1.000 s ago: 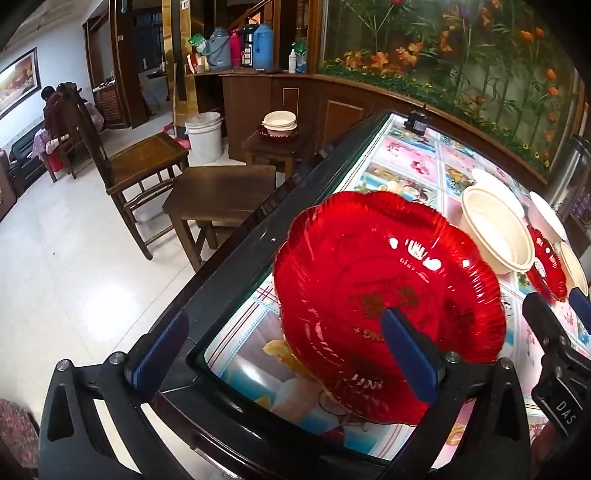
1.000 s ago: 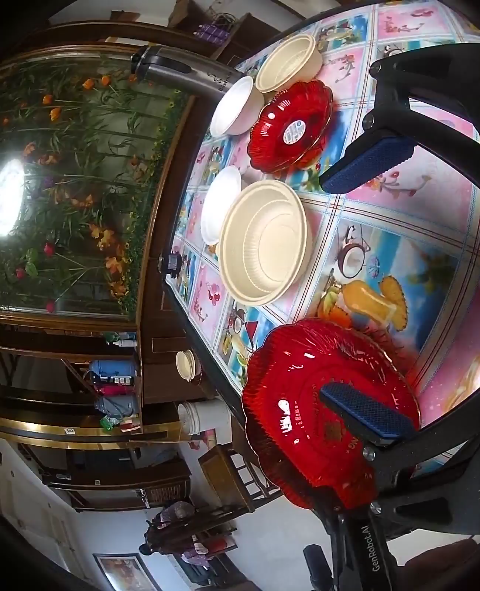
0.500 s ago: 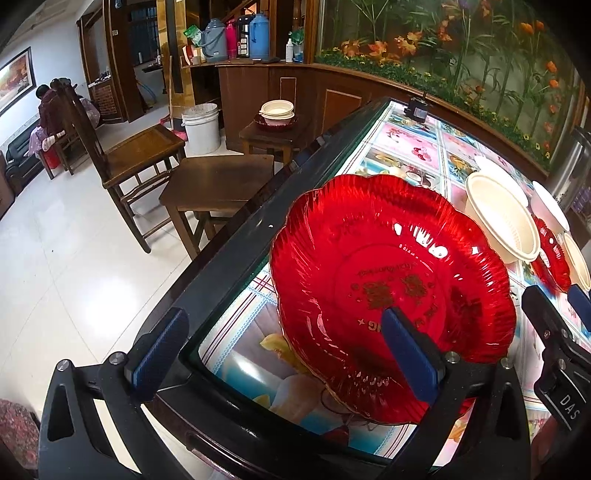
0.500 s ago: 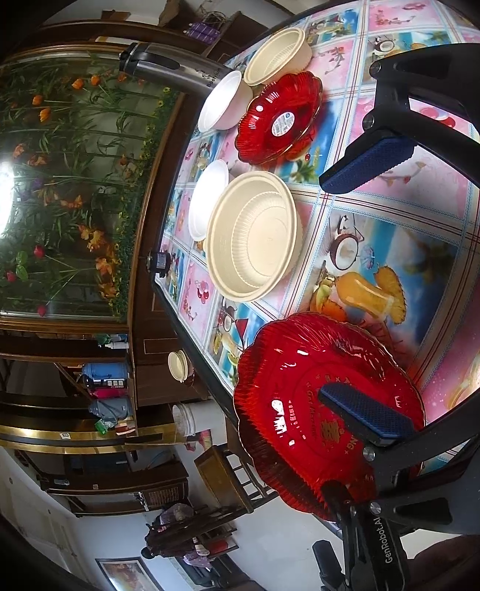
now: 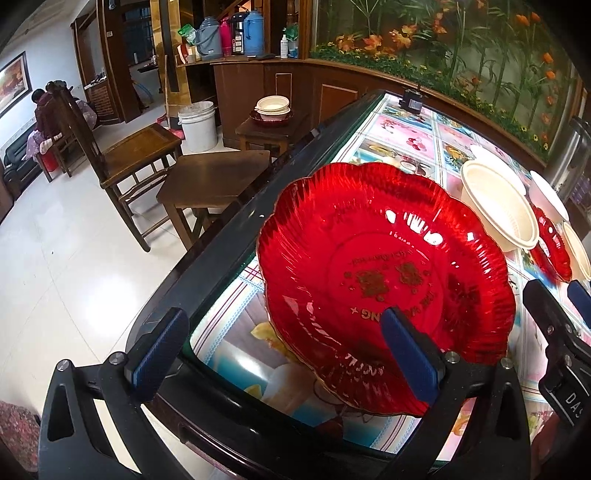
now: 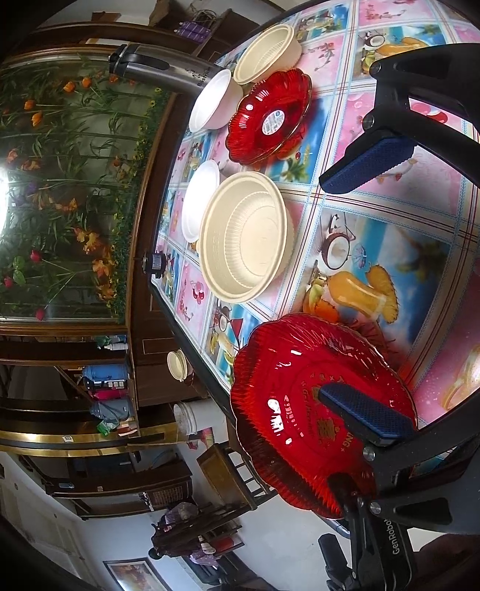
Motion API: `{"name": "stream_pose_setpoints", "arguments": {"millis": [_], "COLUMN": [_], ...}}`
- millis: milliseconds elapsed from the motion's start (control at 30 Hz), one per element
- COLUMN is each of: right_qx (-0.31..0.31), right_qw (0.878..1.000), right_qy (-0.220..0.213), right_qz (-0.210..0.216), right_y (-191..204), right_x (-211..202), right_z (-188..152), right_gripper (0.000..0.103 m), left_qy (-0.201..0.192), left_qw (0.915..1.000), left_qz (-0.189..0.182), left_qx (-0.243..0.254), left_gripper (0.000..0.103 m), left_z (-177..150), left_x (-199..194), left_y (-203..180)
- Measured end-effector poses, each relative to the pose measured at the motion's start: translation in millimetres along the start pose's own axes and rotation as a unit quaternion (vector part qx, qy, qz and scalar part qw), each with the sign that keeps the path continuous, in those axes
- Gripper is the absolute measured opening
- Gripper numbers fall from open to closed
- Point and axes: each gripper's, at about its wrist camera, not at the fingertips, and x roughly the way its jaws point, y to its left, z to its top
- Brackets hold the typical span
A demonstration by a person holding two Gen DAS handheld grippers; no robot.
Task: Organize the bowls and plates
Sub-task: 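Hold the large red wedding plate upright in the left tool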
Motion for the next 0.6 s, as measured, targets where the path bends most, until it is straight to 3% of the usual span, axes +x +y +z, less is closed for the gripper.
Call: {"name": "stream_pose_setpoints", "arguments": {"millis": [433, 600], "right_qx": [0.023, 0.035], "right_qw": [1.000, 0.999], "right_qy": [0.001, 0.001], "right_qz": [0.000, 0.003], "right_y": [-17.8, -20.2], "right_x": [-6.5, -6.0], "right_z": [-4.4, -1.0], "right_gripper": [0.102, 0.102], "left_qy": [0.005, 0.004], "left_qw": [0.9986, 0.9987], "left_qz": [-0.008, -0.004], "left_qx": [0.053, 0.051], "left_gripper": [0.103, 0.103], "left_z": [-9.7, -7.0], "left_x": [-3.1, -0.8], "left_y": [-28.9, -25.6]}}
